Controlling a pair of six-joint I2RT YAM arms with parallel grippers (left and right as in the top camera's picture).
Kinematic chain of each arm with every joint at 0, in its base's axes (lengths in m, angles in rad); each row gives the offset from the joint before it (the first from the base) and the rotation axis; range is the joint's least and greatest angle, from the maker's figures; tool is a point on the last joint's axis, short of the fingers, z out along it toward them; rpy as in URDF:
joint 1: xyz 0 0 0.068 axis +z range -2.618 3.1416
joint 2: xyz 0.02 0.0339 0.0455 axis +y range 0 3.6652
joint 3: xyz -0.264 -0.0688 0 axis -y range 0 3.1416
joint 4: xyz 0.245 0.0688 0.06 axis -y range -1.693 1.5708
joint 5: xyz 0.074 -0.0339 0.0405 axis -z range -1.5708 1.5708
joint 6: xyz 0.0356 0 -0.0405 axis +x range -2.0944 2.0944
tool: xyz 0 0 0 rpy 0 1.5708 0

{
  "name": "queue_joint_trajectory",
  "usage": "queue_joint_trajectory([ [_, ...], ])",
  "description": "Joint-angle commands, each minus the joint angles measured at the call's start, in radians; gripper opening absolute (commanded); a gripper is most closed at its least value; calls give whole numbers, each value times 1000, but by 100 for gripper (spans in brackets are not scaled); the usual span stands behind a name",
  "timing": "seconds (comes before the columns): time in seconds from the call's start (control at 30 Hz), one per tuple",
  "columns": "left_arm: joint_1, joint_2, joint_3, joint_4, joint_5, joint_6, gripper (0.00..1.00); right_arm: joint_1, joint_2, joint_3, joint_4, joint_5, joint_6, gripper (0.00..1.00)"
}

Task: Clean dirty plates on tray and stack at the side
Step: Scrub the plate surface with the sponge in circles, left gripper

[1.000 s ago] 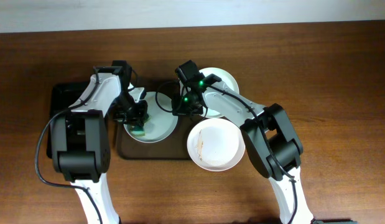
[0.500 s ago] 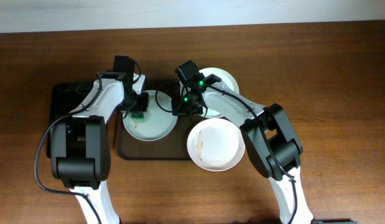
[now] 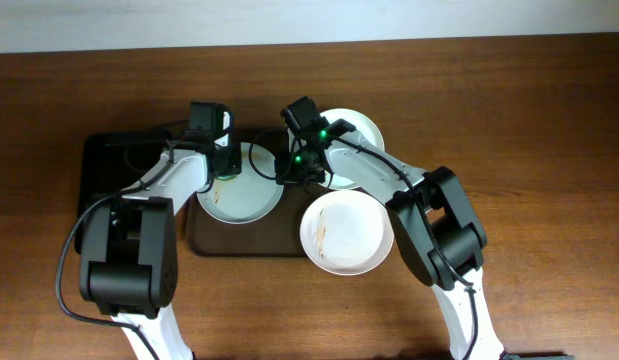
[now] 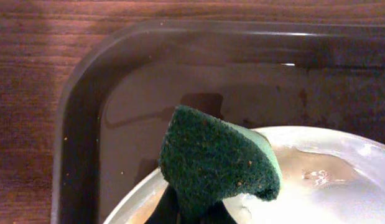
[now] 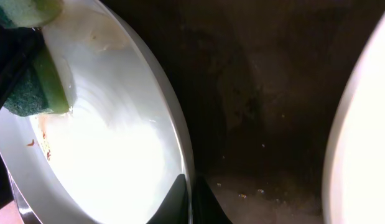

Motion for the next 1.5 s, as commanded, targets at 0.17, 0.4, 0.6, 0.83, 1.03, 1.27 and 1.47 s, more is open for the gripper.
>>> queue_joint_trajectory([
  [0.17, 19, 167, -74, -512, -91, -85, 1, -3, 18, -9, -17, -2, -11, 4],
  [0.4, 19, 167, -182, -98, -16, -208, 1, -3, 18, -9, -16, -2, -11, 4],
  [0.6, 19, 167, -210, -102, 131, -206, 1, -3, 18, -9, -11, -2, -14, 4],
  [0.83, 19, 167, -205, -224, 368, 12, 1, -3, 18, -9, -11, -2, -14, 4],
  [1.03, 19, 167, -206, -119, -63, -250, 1, -3, 18, -9, -11, -2, -14, 4],
  [1.27, 19, 167, -189, -78, -242, -297, 1, -3, 18, -9, -11, -2, -14, 4],
  [1.47, 19, 167, -183, -343, -27, -214, 0, -3, 18, -9, -11, -2, -14, 4],
])
